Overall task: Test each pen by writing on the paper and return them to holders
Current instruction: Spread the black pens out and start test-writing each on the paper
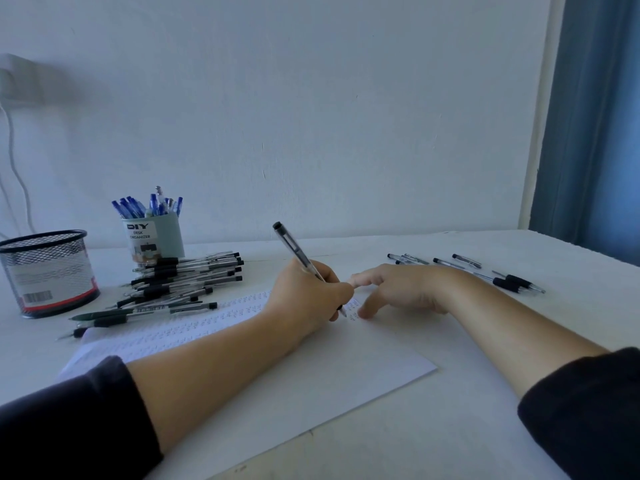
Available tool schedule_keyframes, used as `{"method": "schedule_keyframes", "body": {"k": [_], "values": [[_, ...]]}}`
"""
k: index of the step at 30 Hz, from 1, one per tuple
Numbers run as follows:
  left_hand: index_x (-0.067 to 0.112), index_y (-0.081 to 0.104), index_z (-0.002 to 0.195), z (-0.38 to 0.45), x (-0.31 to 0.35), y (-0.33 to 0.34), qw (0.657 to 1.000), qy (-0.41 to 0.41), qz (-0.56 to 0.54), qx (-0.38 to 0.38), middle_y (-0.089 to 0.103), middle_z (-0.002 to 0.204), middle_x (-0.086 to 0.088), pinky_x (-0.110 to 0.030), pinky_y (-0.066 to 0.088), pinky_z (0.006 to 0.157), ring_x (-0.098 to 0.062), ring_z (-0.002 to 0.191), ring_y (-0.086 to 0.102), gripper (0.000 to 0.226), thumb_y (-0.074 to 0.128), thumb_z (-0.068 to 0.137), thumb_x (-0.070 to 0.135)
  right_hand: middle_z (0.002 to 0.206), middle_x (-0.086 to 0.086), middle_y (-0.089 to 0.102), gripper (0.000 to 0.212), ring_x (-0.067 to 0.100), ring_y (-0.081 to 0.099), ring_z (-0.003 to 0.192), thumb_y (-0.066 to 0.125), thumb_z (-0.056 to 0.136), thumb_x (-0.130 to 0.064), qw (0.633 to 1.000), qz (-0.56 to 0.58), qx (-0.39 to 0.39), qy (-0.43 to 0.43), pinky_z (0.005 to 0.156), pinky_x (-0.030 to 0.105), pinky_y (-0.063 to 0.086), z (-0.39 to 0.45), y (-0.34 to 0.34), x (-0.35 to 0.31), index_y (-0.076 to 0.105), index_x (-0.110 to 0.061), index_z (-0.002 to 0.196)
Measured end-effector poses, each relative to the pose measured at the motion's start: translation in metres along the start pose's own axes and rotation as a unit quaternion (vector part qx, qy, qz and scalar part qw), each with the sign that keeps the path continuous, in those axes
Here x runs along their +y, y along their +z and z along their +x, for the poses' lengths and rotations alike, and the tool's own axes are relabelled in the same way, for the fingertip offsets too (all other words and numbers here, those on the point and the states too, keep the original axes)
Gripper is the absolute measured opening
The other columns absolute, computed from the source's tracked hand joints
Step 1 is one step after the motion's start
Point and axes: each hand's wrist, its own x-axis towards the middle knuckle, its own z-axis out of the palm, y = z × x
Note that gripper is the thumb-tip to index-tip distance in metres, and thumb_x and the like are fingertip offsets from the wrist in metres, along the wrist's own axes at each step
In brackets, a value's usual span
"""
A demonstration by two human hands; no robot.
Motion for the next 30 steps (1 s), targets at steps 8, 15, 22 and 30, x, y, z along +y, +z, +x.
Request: {"method": "schedule_keyframes", "body": {"k": [8, 15, 22, 30], "values": [[0.01, 0.06, 0.058, 0.0024, 0.0006, 0.0017, 1.0, -0.004, 0.017, -0.002, 0.053, 0.042, 0.0, -0.02, 0.034, 0.051, -0.013, 0.044, 0.043, 0.016, 0.058, 0.074, 0.01, 0.139, -0.011, 0.045, 0.036, 0.014, 0.04, 0.128, 0.066, 0.081, -0.024, 1.0, -0.005, -0.002, 0.002, 0.109, 0.037, 0.029, 0.0012, -0.0001, 0.0013, 0.06, -0.051, 0.104], [0.011, 0.057, 0.055, 0.0004, -0.0005, 0.0007, 1.0, 0.003, 0.013, 0.002, 0.054, 0.044, -0.001, -0.018, 0.032, 0.048, -0.007, 0.035, 0.04, 0.019, 0.058, 0.074, 0.009, 0.143, -0.012, 0.041, 0.04, 0.013, 0.035, 0.133, 0.065, 0.082, -0.022, 1.0, -0.003, -0.003, 0.004, 0.107, 0.033, 0.027, -0.0003, -0.0009, 0.0003, 0.06, -0.05, 0.11], [0.012, 0.057, 0.056, 0.0002, 0.0, 0.0015, 1.0, 0.008, 0.021, 0.004, 0.055, 0.045, 0.001, -0.014, 0.029, 0.041, -0.005, 0.033, 0.036, 0.02, 0.059, 0.076, 0.011, 0.143, -0.012, 0.041, 0.039, 0.014, 0.035, 0.132, 0.065, 0.082, -0.022, 1.0, -0.002, -0.004, 0.002, 0.107, 0.034, 0.027, -0.0017, -0.0003, -0.001, 0.06, -0.05, 0.109], [0.012, 0.057, 0.053, -0.0004, -0.0006, 0.0013, 1.0, 0.013, 0.017, 0.002, 0.053, 0.042, 0.001, -0.015, 0.031, 0.041, -0.006, 0.035, 0.038, 0.021, 0.059, 0.074, 0.009, 0.144, -0.012, 0.04, 0.04, 0.014, 0.035, 0.132, 0.065, 0.081, -0.022, 1.0, 0.001, -0.005, 0.003, 0.107, 0.035, 0.027, -0.0014, -0.0005, -0.0006, 0.06, -0.052, 0.107]]}}
